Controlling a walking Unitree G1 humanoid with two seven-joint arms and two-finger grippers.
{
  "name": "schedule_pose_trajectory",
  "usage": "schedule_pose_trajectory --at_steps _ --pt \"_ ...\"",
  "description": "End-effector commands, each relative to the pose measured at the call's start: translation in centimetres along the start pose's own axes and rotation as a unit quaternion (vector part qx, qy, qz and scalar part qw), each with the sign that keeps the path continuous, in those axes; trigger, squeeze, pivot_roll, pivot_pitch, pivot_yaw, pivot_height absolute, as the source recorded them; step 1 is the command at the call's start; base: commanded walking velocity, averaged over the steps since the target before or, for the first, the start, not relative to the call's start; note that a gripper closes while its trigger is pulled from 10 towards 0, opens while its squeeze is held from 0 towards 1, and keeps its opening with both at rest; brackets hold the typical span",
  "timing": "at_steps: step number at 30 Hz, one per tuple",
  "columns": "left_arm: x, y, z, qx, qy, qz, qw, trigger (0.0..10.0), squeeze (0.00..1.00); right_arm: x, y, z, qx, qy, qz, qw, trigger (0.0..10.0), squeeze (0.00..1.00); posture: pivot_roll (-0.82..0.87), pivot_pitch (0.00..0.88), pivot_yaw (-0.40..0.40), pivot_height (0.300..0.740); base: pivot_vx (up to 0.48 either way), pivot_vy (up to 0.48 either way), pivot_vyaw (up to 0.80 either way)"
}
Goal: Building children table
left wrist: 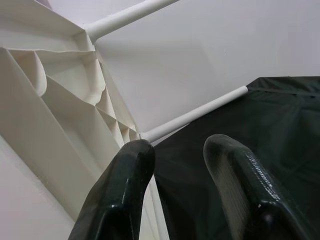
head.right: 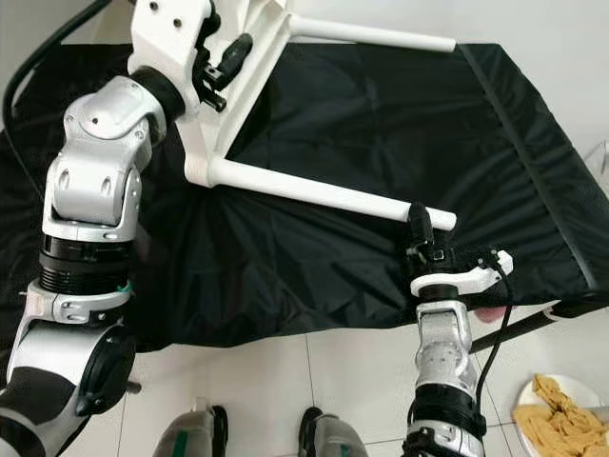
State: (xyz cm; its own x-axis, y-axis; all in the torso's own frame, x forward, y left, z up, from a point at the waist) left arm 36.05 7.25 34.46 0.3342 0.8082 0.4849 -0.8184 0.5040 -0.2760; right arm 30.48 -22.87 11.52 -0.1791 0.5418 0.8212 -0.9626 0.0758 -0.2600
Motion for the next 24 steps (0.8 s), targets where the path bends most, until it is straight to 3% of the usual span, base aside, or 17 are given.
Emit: schedule_pose_trajectory --at_steps 1,3,12,16,21,24 --pt "-0.3 0.1 0.1 -0.002 -0.003 -0.008 1.000 10.0 0.00 -0.5 1.8 -2.2 0.041 -0.057 -0.022 0.997 10.0 0.00 0.09 0.143 0.013 0.740 0.000 0.000 0.00" --pt "-0.3 0.0 0.0 -0.001 -0.003 -0.010 1.000 10.0 0.00 0.7 2.5 -2.8 0.055 -0.071 0.001 0.996 10.0 0.00 0.09 0.144 0.015 0.740 0.000 0.000 0.00" --pt "-0.3 0.1 -0.6 0.008 0.004 -0.007 1.000 10.0 0.00 2.4 3.1 -2.5 0.052 -0.077 0.014 0.996 10.0 0.00 0.09 0.146 0.011 0.740 0.000 0.000 0.00" --pt "-0.1 0.4 -2.0 0.027 0.038 0.003 0.999 10.0 0.00 5.4 2.1 -1.2 0.054 -0.063 0.070 0.994 10.0 0.00 0.08 0.139 0.001 0.740 0.000 0.000 0.00" --pt "-0.3 0.6 -2.5 0.033 0.047 -0.001 0.998 10.0 0.00 6.4 1.5 -0.6 0.056 -0.059 0.087 0.993 10.0 0.00 0.08 0.129 -0.009 0.740 0.000 0.000 0.00" --pt "-0.9 1.5 -2.9 0.028 0.069 -0.015 0.997 10.0 0.00 8.8 -0.7 1.1 0.052 -0.039 0.150 0.986 10.0 0.00 0.09 0.108 -0.030 0.740 0.000 0.000 0.00"
Point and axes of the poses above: a point about 5 cm out from each wrist's last joint towards the gripper, its own y axis pointing back from the gripper into the wrist, its own z axis along the axis of the wrist's last joint, x = y × z, the point moved 3 cm from there along -y, pointing out of the wrist towards the gripper, and after that the axes turned 3 degrees about -y, right-handed, at the moved point
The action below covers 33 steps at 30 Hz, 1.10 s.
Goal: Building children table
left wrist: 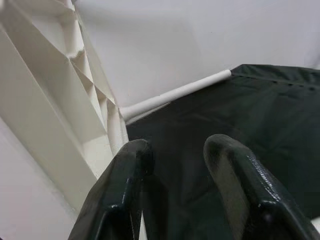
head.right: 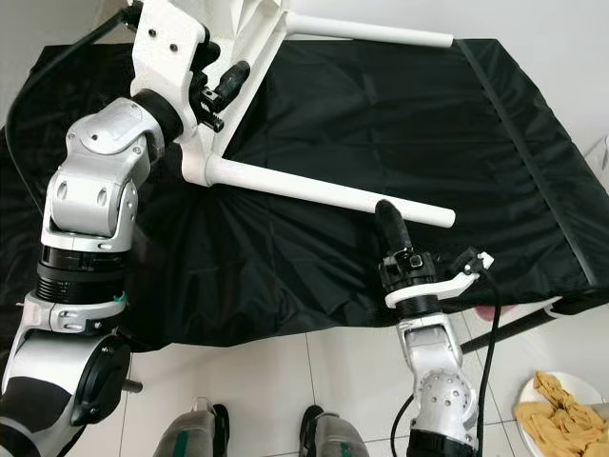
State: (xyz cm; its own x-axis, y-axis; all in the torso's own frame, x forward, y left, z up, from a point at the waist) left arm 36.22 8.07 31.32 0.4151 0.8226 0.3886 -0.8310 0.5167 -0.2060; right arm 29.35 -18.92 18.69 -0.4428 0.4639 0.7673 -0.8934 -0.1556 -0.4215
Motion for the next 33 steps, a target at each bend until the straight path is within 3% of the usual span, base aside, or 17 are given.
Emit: schedule_pose_trajectory --at_steps 1,4,8,15,20,23,24,28,33 --pt "-0.1 0.4 0.0 -0.004 0.008 0.002 1.000 10.0 0.00 0.5 -0.3 0.5 -0.002 0.000 0.016 1.000 10.0 0.00 0.09 0.108 -0.030 0.740 0.000 0.000 0.00" --pt "-0.2 1.1 -0.5 -0.004 0.025 -0.006 1.000 10.0 0.00 1.9 -2.1 1.4 0.011 0.032 0.055 0.998 10.0 0.00 0.10 0.094 -0.048 0.740 0.000 0.000 0.00" --pt "0.1 1.4 -0.5 -0.009 0.025 -0.005 1.000 10.0 0.00 2.3 -2.8 1.6 0.017 0.041 0.067 0.997 10.0 0.00 0.11 0.087 -0.055 0.740 0.000 0.000 0.00" --pt "3.3 2.9 1.2 -0.045 -0.030 0.051 0.997 10.0 0.00 2.6 -4.8 1.7 0.040 0.072 0.087 0.993 10.0 0.00 0.13 0.087 -0.073 0.740 0.000 0.000 0.00" --pt "4.7 3.6 2.0 -0.052 -0.027 0.072 0.996 10.0 0.00 2.5 -5.9 1.8 0.047 0.081 0.093 0.991 10.0 0.00 0.14 0.094 -0.077 0.740 0.000 0.000 0.00" --pt "4.8 3.7 2.0 -0.054 -0.021 0.072 0.996 10.0 0.00 2.5 -6.2 1.7 0.049 0.085 0.094 0.991 10.0 0.00 0.14 0.095 -0.079 0.740 0.000 0.000 0.00" --pt "4.8 3.8 1.8 -0.049 -0.016 0.073 0.996 10.0 0.96 2.5 -6.5 1.6 0.053 0.092 0.096 0.990 10.0 0.00 0.14 0.095 -0.079 0.740 0.000 0.000 0.00" --pt "4.7 3.8 0.3 -0.026 0.013 0.079 0.996 10.0 1.00 2.7 -7.4 1.5 0.056 0.113 0.101 0.987 10.0 0.00 0.14 0.096 -0.076 0.740 0.000 0.000 0.00" --pt "4.7 3.9 -1.1 -0.002 0.018 0.082 0.996 10.0 1.00 2.7 -8.1 1.5 0.058 0.144 0.101 0.983 10.0 0.00 0.14 0.095 -0.074 0.740 0.000 0.000 0.00"
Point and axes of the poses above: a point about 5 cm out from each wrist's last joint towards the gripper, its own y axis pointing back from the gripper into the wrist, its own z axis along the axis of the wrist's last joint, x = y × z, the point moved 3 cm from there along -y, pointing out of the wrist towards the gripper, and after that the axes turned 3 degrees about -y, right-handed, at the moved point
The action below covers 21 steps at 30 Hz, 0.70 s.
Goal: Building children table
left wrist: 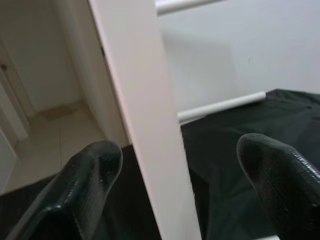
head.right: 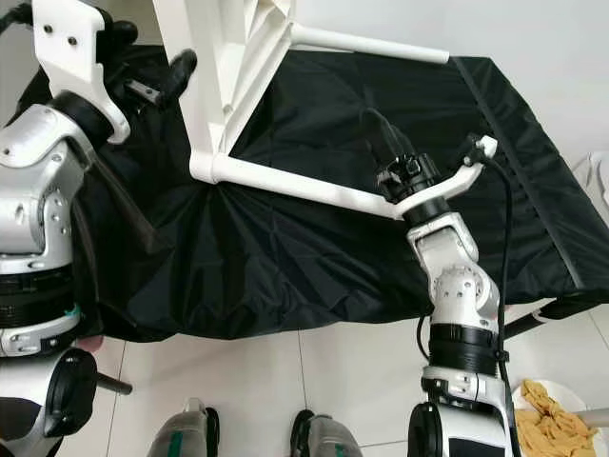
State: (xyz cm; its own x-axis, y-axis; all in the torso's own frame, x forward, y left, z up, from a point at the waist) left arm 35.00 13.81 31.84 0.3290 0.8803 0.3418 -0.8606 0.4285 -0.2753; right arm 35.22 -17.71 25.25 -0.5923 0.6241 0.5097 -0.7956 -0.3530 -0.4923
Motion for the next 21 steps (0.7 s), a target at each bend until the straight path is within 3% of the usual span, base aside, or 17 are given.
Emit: schedule_pose_trajectory --at_steps 1,3,8,9,10,14,15,21 --pt "0.3 0.0 -0.7 0.013 0.006 0.026 1.000 10.0 1.00 -0.2 0.1 -0.2 0.007 0.010 -0.002 1.000 10.0 0.00 0.14 0.095 -0.074 0.740 0.000 0.000 0.00" --pt "0.6 0.2 -2.5 0.048 0.004 0.040 0.998 10.0 1.00 -0.3 -0.4 -0.4 0.019 0.072 -0.004 0.997 10.0 0.00 0.14 0.089 -0.069 0.740 0.000 0.000 0.00" --pt "0.8 0.5 -4.0 0.075 0.005 0.052 0.996 10.0 1.00 -0.2 -0.6 -0.6 0.031 0.132 -0.001 0.991 10.0 0.00 0.13 0.079 -0.066 0.740 0.000 0.000 0.00" --pt "0.7 0.6 -4.8 0.090 0.006 0.060 0.994 10.0 0.00 0.0 -0.7 -0.9 0.036 0.157 0.000 0.987 10.0 0.00 0.13 0.071 -0.062 0.740 0.000 0.000 0.00" --pt "0.6 0.9 -6.4 0.115 0.017 0.075 0.990 10.0 0.00 0.2 -0.7 -1.6 0.041 0.191 -0.010 0.981 10.0 0.00 0.12 0.058 -0.050 0.740 0.000 0.000 0.00" --pt "0.5 1.1 -6.9 0.122 0.025 0.080 0.989 10.0 0.00 0.3 -0.7 -2.0 0.043 0.202 -0.017 0.978 10.0 0.00 0.12 0.057 -0.047 0.740 0.000 0.000 0.00" --pt "0.2 1.2 -7.7 0.129 0.026 0.086 0.988 10.0 0.00 0.0 -0.8 -3.0 0.060 0.234 -0.043 0.969 10.0 0.00 0.10 0.046 -0.045 0.740 0.000 0.000 0.00" --pt "-0.3 0.9 -8.0 0.122 0.029 0.094 0.988 10.0 0.00 -0.6 -0.7 -3.9 0.076 0.280 -0.082 0.953 10.0 0.00 0.08 0.037 -0.038 0.740 0.000 0.000 0.00"
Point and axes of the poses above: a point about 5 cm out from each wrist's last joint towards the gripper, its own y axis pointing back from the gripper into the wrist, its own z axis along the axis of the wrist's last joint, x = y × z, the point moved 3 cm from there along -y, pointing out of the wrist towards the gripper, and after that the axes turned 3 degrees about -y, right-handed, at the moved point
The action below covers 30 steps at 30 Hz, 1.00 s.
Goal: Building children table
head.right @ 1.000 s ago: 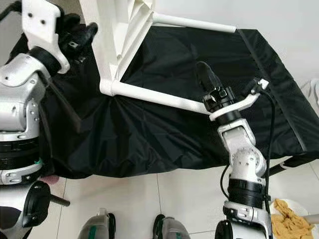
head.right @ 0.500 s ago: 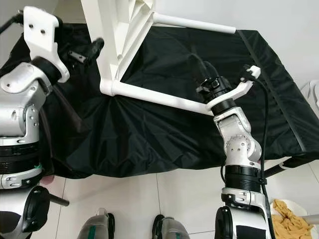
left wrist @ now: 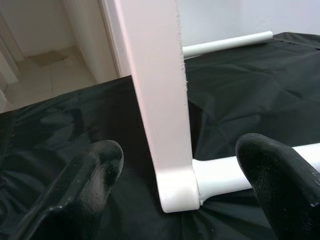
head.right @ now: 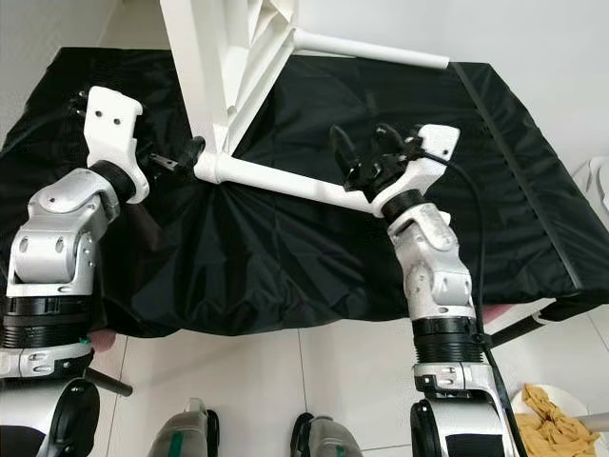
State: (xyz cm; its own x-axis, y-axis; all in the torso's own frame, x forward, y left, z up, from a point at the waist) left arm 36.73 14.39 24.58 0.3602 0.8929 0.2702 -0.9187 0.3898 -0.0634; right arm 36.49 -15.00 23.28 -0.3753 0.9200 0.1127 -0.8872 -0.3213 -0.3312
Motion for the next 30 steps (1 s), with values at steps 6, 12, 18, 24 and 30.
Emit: schedule_pose_trajectory --at_steps 6,12,18,24,30 --pt "0.7 -0.5 -0.7 -0.001 0.002 0.102 0.995 10.0 0.00 0.3 0.4 -1.5 -0.006 0.060 -0.010 0.998 10.0 0.00 0.08 0.032 -0.032 0.740 0.000 0.000 0.00" --pt "0.1 -1.2 -2.3 0.021 0.023 0.104 0.994 10.0 0.00 -0.3 1.1 -2.3 -0.027 0.072 -0.053 0.996 10.0 0.00 0.05 0.032 -0.021 0.740 0.000 0.000 0.00" --pt "-0.3 -1.5 -3.1 0.038 0.034 0.101 0.994 10.0 0.00 -0.3 1.1 -2.6 -0.024 0.073 -0.055 0.996 10.0 0.00 0.05 0.038 -0.023 0.740 0.000 0.000 0.00" --pt "1.4 -2.1 -3.2 0.053 0.029 0.143 0.988 10.0 0.00 0.0 1.1 -2.3 -0.034 0.077 -0.049 0.995 10.0 0.00 0.05 0.040 -0.022 0.740 0.000 0.000 0.00" --pt "3.0 -2.7 -2.9 0.046 0.013 0.173 0.984 10.0 0.00 0.2 1.2 -1.9 -0.052 0.081 -0.038 0.995 10.0 0.00 0.06 0.049 -0.031 0.740 0.000 0.000 0.00"
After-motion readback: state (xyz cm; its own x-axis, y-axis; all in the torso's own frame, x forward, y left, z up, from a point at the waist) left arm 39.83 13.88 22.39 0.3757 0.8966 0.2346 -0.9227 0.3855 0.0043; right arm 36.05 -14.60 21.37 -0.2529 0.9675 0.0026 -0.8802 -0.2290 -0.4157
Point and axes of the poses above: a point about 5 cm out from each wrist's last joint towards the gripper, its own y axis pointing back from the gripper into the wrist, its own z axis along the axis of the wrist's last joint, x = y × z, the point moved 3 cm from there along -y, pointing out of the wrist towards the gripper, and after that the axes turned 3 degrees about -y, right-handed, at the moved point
